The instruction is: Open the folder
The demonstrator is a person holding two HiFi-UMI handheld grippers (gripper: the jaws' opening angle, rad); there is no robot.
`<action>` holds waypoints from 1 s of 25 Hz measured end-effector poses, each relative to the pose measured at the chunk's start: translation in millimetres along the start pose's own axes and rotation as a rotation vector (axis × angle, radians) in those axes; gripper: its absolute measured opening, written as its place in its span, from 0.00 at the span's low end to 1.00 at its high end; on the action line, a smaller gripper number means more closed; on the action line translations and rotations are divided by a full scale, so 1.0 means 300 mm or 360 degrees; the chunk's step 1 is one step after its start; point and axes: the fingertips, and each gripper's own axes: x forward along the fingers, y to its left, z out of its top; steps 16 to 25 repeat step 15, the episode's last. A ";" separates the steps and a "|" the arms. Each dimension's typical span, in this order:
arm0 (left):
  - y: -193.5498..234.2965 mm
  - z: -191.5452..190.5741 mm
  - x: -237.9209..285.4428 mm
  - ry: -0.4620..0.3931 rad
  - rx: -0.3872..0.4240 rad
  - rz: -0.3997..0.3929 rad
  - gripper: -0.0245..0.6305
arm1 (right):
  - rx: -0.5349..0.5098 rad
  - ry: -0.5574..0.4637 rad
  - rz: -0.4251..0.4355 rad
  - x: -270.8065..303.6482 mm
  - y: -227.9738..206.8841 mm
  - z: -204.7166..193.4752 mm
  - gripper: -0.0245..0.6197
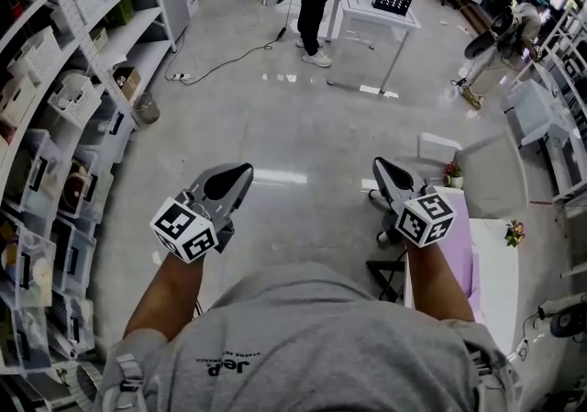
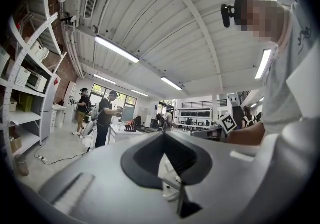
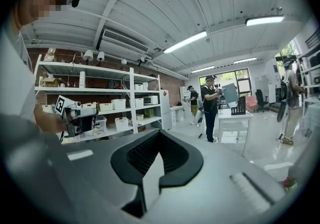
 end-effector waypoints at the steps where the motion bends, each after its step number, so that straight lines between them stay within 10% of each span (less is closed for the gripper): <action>1: 0.000 -0.001 0.000 0.0000 -0.0005 -0.0001 0.13 | -0.0001 0.0001 -0.0001 -0.003 0.001 0.000 0.04; 25: -0.005 0.010 -0.015 0.0002 -0.0007 -0.0004 0.13 | -0.0035 0.0003 0.0008 -0.011 0.026 0.004 0.04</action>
